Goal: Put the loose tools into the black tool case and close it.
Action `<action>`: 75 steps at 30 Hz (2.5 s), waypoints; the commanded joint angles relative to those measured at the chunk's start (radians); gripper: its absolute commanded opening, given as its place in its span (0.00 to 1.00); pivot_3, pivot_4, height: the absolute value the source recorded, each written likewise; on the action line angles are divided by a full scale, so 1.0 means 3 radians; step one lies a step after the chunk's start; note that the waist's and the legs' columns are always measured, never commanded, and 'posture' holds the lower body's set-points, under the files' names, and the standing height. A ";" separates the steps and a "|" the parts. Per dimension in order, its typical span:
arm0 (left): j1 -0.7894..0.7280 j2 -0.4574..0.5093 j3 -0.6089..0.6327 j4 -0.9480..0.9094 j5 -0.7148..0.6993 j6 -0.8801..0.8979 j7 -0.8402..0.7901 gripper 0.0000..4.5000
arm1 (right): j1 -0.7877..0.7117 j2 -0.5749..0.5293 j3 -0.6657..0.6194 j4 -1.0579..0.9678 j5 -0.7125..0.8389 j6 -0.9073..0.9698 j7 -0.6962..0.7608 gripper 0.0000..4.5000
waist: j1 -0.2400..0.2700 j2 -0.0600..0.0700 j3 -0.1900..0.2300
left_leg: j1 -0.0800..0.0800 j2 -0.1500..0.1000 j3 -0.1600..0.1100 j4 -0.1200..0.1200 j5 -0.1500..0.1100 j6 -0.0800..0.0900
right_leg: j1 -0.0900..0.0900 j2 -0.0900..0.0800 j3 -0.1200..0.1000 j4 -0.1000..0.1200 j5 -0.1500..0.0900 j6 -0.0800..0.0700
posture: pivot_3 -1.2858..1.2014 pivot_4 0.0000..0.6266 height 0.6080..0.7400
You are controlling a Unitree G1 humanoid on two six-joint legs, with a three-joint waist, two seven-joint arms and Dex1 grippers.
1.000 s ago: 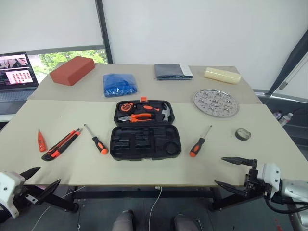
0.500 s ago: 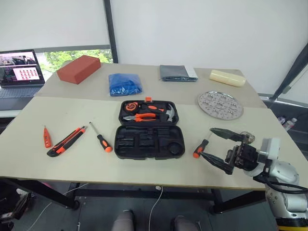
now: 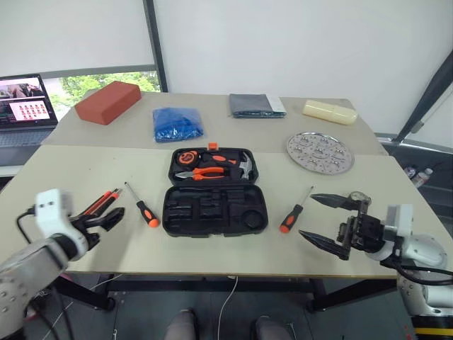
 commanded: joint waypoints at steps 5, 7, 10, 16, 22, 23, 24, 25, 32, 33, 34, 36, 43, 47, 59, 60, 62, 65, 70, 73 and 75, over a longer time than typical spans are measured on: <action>-0.0576 -0.0611 -0.0290 0.0355 0.0119 0.0058 0.0713 1.00 | -0.0070 -0.0093 -0.0108 -0.0033 -0.0016 -0.0040 0.0067 1.00 | 0.0006 -0.0004 0.0002 | -0.0001 -0.0002 -0.0001 0.0017 -0.0004 -0.0006 | 0.0000 0.0001 0.0005 0.0014 0.0000 0.0002 | 0.52 0.24 1.00; -0.0611 -0.0667 -0.0359 0.0449 0.0237 0.0082 0.0758 1.00 | -0.0063 -0.0105 -0.0118 -0.0070 -0.0004 0.0007 0.0037 1.00 | 0.0016 -0.0004 0.0002 | 0.0000 -0.0004 -0.0001 0.0022 -0.0006 -0.0009 | 0.0000 0.0000 0.0005 0.0018 0.0000 0.0003 | 0.52 0.24 1.00; -0.0657 -0.0754 -0.0449 0.0605 0.0339 0.0128 0.0748 0.94 | -0.0064 -0.0130 -0.0133 -0.0113 0.0029 0.0092 0.0006 1.00 | 0.0030 0.0002 -0.0001 | 0.0002 -0.0007 -0.0001 0.0026 -0.0007 -0.0011 | 0.0001 -0.0001 0.0008 0.0019 -0.0006 0.0007 | 0.52 0.24 1.00; -0.0799 -0.0832 -0.0588 0.0972 0.0663 0.0158 0.0630 0.49 | -0.0220 -0.0284 -0.0188 0.0038 0.0054 0.0248 0.0057 1.00 | 0.0065 0.0021 -0.0012 | 0.0011 -0.0020 -0.0002 0.0034 -0.0008 -0.0014 | 0.0003 -0.0006 0.0018 0.0017 -0.0025 0.0011 | 0.52 0.24 1.00; -0.0692 -0.0767 -0.0489 0.0939 0.0806 0.0185 0.0465 0.15 | -0.0344 -0.0365 -0.0201 0.0212 0.0066 0.0328 0.0160 1.00 | 0.0025 0.0029 -0.0021 | 0.0011 -0.0022 -0.0002 0.0033 -0.0008 -0.0013 | 0.0008 -0.0005 0.0026 0.0015 -0.0025 0.0012 | 0.52 0.24 1.00; -0.0651 -0.0724 -0.0442 0.0894 0.0815 0.0169 0.0424 0.15 | -0.0348 -0.0368 -0.0203 0.0245 0.0062 0.0326 0.0182 1.00 | 0.0024 0.0033 -0.0023 | 0.0011 -0.0023 -0.0002 0.0030 -0.0007 -0.0012 | 0.0011 -0.0004 0.0031 0.0016 -0.0026 0.0013 | 0.52 0.24 1.00; -0.0624 -0.0694 -0.0410 0.0864 0.0826 0.0158 0.0387 0.15 | -0.0350 -0.0366 -0.0204 0.0262 0.0055 0.0325 0.0194 1.00 | 0.0020 0.0034 -0.0024 | 0.0011 -0.0023 -0.0001 0.0028 -0.0007 -0.0012 | 0.0013 -0.0003 0.0034 0.0018 -0.0026 0.0013 | 0.52 0.24 1.00; -0.0595 -0.0654 -0.0367 0.0836 0.0830 0.0153 0.0352 0.15 | -0.0351 -0.0363 -0.0206 0.0279 0.0050 0.0321 0.0206 1.00 | 0.0009 0.0036 -0.0025 | 0.0011 -0.0023 -0.0001 0.0025 -0.0007 -0.0012 | 0.0010 -0.0001 0.0035 0.0020 -0.0026 0.0013 | 0.52 0.24 1.00; -0.0375 0.0012 -0.0172 0.0580 0.0983 -0.0625 -0.0843 0.15 | -0.0242 -0.0356 -0.0291 0.0352 0.0036 0.0289 0.0230 1.00 | -0.0136 0.0018 -0.0014 | 0.0011 -0.0015 -0.0002 0.0014 -0.0007 -0.0010 | -0.0002 0.0010 0.0043 0.0023 -0.0029 0.0013 | 0.52 0.24 1.00; -0.0315 0.0187 -0.0293 0.0509 0.1105 -0.0974 -0.1362 0.15 | -0.0212 -0.0364 -0.0325 0.0343 0.0042 0.0294 0.0225 1.00 | -0.0134 0.0010 -0.0010 | 0.0011 -0.0013 -0.0002 0.0008 -0.0007 -0.0011 | -0.0005 0.0014 0.0043 0.0024 -0.0030 0.0009 | 0.52 0.24 1.00; -0.0263 0.0326 -0.0398 0.0453 0.1202 -0.1234 -0.1768 0.15 | -0.0189 -0.0371 -0.0350 0.0332 0.0046 0.0301 0.0219 1.00 | -0.0131 0.0008 -0.0008 | 0.0011 -0.0012 -0.0003 0.0005 -0.0007 -0.0011 | -0.0007 0.0015 0.0043 0.0023 -0.0033 0.0004 | 0.52 0.24 1.00; -0.0215 0.0611 -0.0579 0.0454 0.1350 -0.1608 -0.2502 0.15 | -0.0134 -0.0387 -0.0402 0.0305 0.0056 0.0311 0.0209 1.00 | -0.0098 0.0003 -0.0005 | 0.0007 -0.0013 -0.0002 0.0005 -0.0008 -0.0014 | -0.0011 0.0012 0.0042 0.0020 -0.0034 0.0000 | 0.52 0.24 1.00; -0.1115 0.1145 -0.1835 0.1300 0.2406 -0.3069 -0.4547 0.15 | -0.0068 -0.0411 -0.0496 0.0271 0.0051 0.0345 0.0175 1.00 | 0.0046 0.0006 -0.0004 | -0.0010 -0.0018 0.0026 0.0000 -0.0011 -0.0018 | -0.0023 -0.0011 0.0039 -0.0029 -0.0028 -0.0006 | 0.52 0.24 1.00; -0.1908 0.0877 -0.2627 0.2308 0.3432 -0.3909 -0.4686 0.15 | -0.0058 -0.0385 -0.0503 0.0212 0.0041 0.0355 0.0130 1.00 | 0.0050 0.0006 -0.0004 | -0.0017 -0.0015 0.0030 -0.0001 -0.0010 -0.0015 | -0.0010 -0.0007 0.0041 -0.0029 -0.0015 -0.0010 | 0.52 0.24 1.00; -0.2557 0.0251 -0.2971 0.3469 0.4150 -0.4437 -0.4555 0.15 | 0.0244 -0.0278 -0.0631 -0.0116 0.0046 0.0317 -0.0193 1.00 | 0.0029 0.0005 -0.0002 | -0.0057 -0.0012 0.0023 0.0005 0.0006 0.0027 | -0.0049 0.0007 0.0046 -0.0008 -0.0005 0.0029 | 0.52 0.24 1.00; -0.2572 0.0209 -0.2973 0.3492 0.4175 -0.4447 -0.4541 0.15 | 0.0277 -0.0265 -0.0632 -0.0160 0.0048 0.0322 -0.0219 1.00 | 0.0029 0.0005 -0.0002 | -0.0057 -0.0012 0.0023 0.0012 0.0006 0.0027 | -0.0046 0.0007 0.0046 -0.0007 -0.0009 0.0039 | 0.52 0.24 1.00; -0.2577 0.0153 -0.2976 0.3502 0.4199 -0.4456 -0.4564 0.15 | 0.0337 -0.0241 -0.0635 -0.0229 0.0050 0.0332 -0.0259 1.00 | 0.0029 0.0005 -0.0002 | -0.0057 -0.0012 0.0023 0.0022 0.0005 0.0027 | -0.0043 0.0007 0.0046 -0.0005 -0.0014 0.0055 | 0.52 0.24 1.00; -0.2575 0.0124 -0.2975 0.3481 0.4237 -0.4398 -0.4589 0.24 | 0.0399 -0.0221 -0.0637 -0.0285 0.0051 0.0341 -0.0294 1.00 | 0.0028 0.0005 -0.0002 | -0.0057 -0.0012 0.0023 0.0032 0.0005 0.0026 | -0.0039 0.0005 0.0047 -0.0006 -0.0006 0.0060 | 0.52 0.24 1.00; -0.2544 -0.0054 -0.2630 0.3368 0.3885 -0.4495 -0.4442 0.54 | 0.0508 -0.0205 -0.0632 -0.0387 0.0089 0.0393 -0.0340 1.00 | 0.0033 0.0005 -0.0002 | -0.0057 -0.0012 0.0023 0.0035 0.0006 0.0026 | -0.0036 0.0004 0.0047 -0.0007 -0.0002 0.0057 | 0.52 0.24 1.00; -0.2389 -0.0185 -0.2318 0.3139 0.3409 -0.4122 -0.4564 0.54 | 0.0563 -0.0205 -0.0640 -0.0434 0.0106 0.0442 -0.0367 1.00 | 0.0038 0.0005 -0.0002 | -0.0058 -0.0013 0.0021 0.0037 0.0007 0.0028 | -0.0033 0.0003 0.0045 -0.0008 -0.0001 0.0058 | 0.52 0.24 1.00; -0.2277 -0.0238 -0.2223 0.3045 0.3287 -0.3839 -0.4530 0.41 | 0.0583 -0.0192 -0.0645 -0.0455 0.0106 0.0473 -0.0404 1.00 | 0.0029 0.0005 -0.0002 | -0.0058 -0.0012 0.0021 0.0036 0.0007 0.0029 | -0.0032 0.0004 0.0045 -0.0007 0.0003 0.0051 | 0.52 0.24 1.00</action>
